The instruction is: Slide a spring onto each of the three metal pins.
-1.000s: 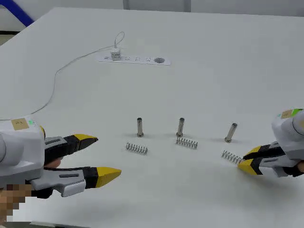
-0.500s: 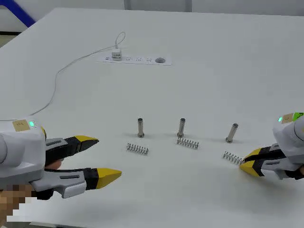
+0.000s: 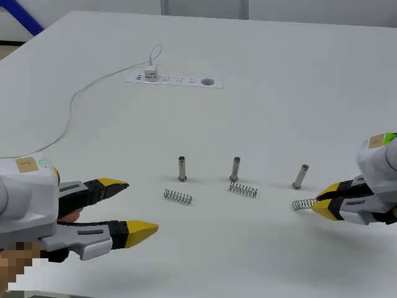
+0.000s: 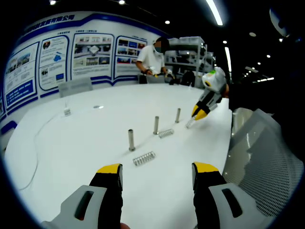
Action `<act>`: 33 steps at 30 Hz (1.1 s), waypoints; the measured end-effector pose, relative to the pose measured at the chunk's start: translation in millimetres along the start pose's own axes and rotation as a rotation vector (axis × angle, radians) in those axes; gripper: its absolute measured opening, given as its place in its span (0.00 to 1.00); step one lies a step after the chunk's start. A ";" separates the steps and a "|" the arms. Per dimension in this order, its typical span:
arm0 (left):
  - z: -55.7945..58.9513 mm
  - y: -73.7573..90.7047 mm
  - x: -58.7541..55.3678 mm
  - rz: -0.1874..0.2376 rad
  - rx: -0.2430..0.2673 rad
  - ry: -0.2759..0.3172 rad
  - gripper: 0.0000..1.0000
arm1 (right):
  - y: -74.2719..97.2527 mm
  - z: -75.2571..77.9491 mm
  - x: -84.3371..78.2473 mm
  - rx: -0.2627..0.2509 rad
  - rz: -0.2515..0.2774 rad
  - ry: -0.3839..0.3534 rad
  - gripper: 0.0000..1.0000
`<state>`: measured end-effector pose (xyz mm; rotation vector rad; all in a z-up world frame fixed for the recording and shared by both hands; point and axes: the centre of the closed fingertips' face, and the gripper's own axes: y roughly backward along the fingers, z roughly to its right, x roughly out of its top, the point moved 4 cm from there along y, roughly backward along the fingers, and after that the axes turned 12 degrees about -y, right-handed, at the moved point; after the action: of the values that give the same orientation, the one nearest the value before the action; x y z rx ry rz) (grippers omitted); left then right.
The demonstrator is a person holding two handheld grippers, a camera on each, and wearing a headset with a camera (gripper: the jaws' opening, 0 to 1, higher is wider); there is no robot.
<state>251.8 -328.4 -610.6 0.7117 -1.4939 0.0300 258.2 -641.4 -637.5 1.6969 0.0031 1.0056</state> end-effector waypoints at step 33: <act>-2.5 1.1 -4.1 0.016 0.015 0.016 0.60 | 31.8 22.7 66.5 -0.056 0.140 -0.047 0.12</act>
<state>253.1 -324.8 -613.7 0.7103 -1.4852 0.0588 299.6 -640.4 -572.5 1.6869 -0.1749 1.0590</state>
